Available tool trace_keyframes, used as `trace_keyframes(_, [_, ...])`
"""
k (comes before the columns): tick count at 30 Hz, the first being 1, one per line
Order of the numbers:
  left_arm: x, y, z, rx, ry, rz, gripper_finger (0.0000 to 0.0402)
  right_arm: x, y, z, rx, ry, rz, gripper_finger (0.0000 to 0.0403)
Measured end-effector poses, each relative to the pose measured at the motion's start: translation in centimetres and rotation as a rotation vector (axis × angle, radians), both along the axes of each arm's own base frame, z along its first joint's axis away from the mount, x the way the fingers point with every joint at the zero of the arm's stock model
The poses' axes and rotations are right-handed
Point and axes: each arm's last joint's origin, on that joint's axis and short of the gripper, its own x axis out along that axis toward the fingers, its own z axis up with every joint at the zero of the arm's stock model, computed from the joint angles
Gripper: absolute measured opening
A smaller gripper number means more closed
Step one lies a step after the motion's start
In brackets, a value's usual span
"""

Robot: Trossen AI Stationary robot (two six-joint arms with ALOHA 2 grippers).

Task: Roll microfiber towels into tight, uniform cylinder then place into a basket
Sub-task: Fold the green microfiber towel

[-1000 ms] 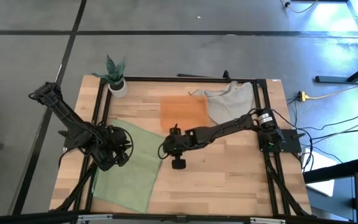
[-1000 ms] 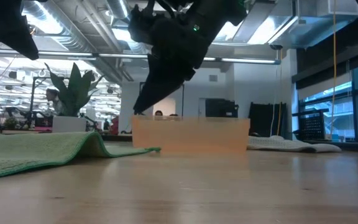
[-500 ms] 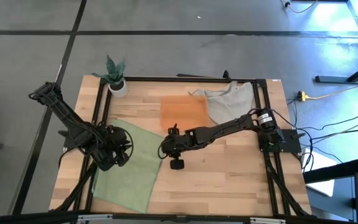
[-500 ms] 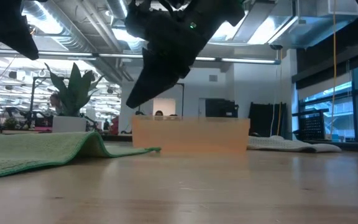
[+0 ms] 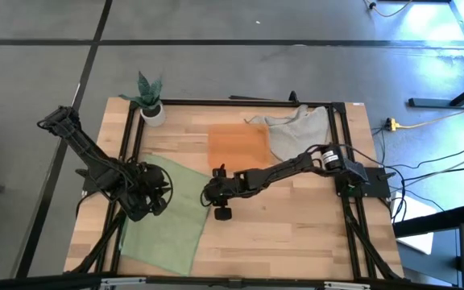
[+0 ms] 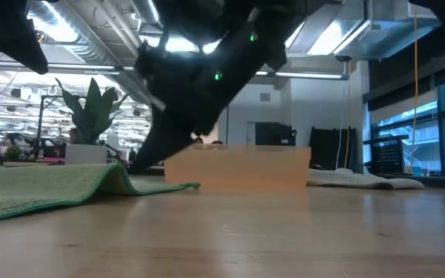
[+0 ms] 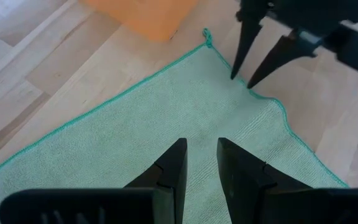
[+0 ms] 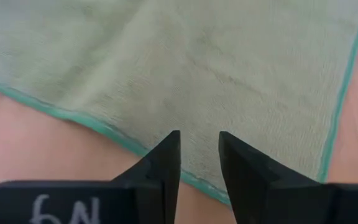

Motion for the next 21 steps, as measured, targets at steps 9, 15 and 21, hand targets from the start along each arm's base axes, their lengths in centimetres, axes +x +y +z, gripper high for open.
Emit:
trace_keyframes(9, [0.0, 0.0, 0.0, -0.002, -0.003, 0.000, 0.0080, -0.6, -0.4, -1.3, -0.007, 0.115, -0.016, 0.0110])
trace_keyframes(15, [0.0, 0.0, 0.0, -0.003, -0.003, 0.000, 0.0080, -1.5, -0.6, -1.5, -0.023, 0.223, -0.019, 0.0101])
trace_keyframes(21, [0.0, 0.0, 0.0, -0.003, -0.003, 0.000, 0.0080, -2.5, -0.7, -1.8, -0.016, 0.331, -0.061, 0.0099])
